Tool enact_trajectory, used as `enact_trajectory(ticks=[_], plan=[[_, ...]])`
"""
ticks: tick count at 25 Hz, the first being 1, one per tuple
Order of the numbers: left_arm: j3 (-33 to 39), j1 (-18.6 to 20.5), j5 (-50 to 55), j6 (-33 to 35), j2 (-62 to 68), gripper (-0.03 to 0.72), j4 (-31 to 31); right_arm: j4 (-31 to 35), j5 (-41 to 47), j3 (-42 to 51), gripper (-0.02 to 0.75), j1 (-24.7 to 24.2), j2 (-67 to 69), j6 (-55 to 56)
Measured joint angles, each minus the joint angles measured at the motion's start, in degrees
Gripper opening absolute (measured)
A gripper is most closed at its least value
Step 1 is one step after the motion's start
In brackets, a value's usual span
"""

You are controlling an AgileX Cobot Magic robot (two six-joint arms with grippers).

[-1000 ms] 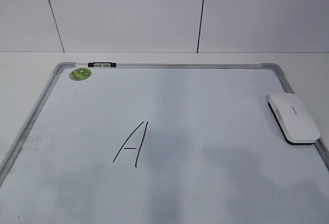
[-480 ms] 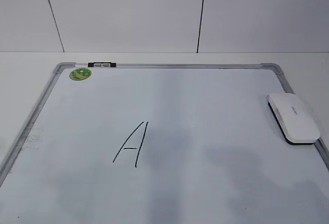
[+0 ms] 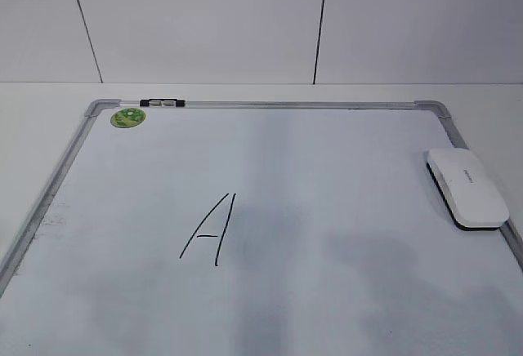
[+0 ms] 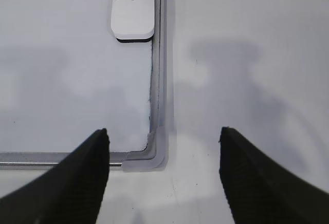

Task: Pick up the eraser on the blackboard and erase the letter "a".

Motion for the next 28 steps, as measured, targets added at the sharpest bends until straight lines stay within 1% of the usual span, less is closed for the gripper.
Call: enact_trajectory(ticks=[12,24,28], plan=[[0.00,-0.03,0.00,0.00,-9.48,0.235,0.00,0.10,-0.09,0.00,0.540,0.00,-7.16,0.00],[0.00,-0.03,0.12,0.00,-9.90,0.235,0.00,0.10,-0.09,0.00,0.540,0.00,-7.42,0.00],[0.00,1.86,0.12,0.00,-9.90,0.235,0.00,0.10,-0.09,0.00,0.540,-1.27,-7.42,0.00]])
